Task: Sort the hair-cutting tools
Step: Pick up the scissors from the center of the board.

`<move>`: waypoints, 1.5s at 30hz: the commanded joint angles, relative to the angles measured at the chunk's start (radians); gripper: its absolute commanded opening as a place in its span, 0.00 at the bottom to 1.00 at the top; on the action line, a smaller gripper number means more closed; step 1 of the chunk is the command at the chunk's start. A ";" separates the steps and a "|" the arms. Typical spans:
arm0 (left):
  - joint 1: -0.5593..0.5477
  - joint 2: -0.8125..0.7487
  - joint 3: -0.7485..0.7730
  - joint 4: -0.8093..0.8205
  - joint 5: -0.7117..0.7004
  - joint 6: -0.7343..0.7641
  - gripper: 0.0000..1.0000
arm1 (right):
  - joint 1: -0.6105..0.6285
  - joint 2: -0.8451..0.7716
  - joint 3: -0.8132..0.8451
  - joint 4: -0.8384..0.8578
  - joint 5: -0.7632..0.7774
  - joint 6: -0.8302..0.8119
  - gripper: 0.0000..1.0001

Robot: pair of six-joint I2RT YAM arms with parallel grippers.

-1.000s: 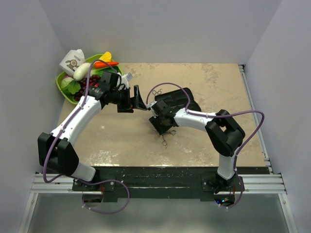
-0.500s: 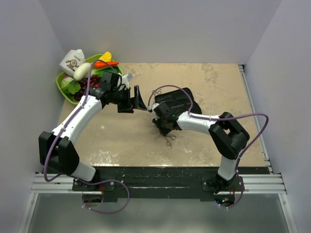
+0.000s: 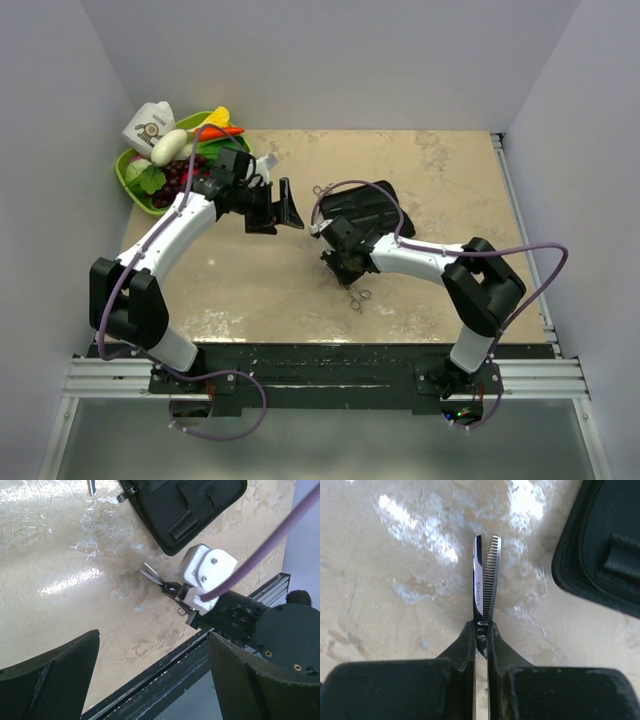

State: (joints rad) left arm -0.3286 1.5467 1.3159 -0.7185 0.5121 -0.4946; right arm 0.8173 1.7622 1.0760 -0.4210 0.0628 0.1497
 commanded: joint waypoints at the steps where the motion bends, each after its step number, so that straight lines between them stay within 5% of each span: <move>1: -0.001 0.019 0.031 0.036 0.025 0.014 0.92 | 0.003 -0.101 0.035 -0.081 0.034 0.004 0.00; 18: -0.001 0.055 0.020 0.080 0.278 -0.055 0.88 | 0.048 -0.360 0.162 -0.216 0.039 -0.058 0.00; 45: -0.017 -0.102 -0.099 0.056 0.397 -0.116 0.75 | 0.169 -0.277 0.337 -0.197 -0.047 -0.193 0.00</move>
State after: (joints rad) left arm -0.3405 1.5059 1.2316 -0.6468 0.8650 -0.5919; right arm 0.9710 1.4796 1.3552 -0.6487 0.0444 0.0025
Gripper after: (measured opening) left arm 0.762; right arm 0.050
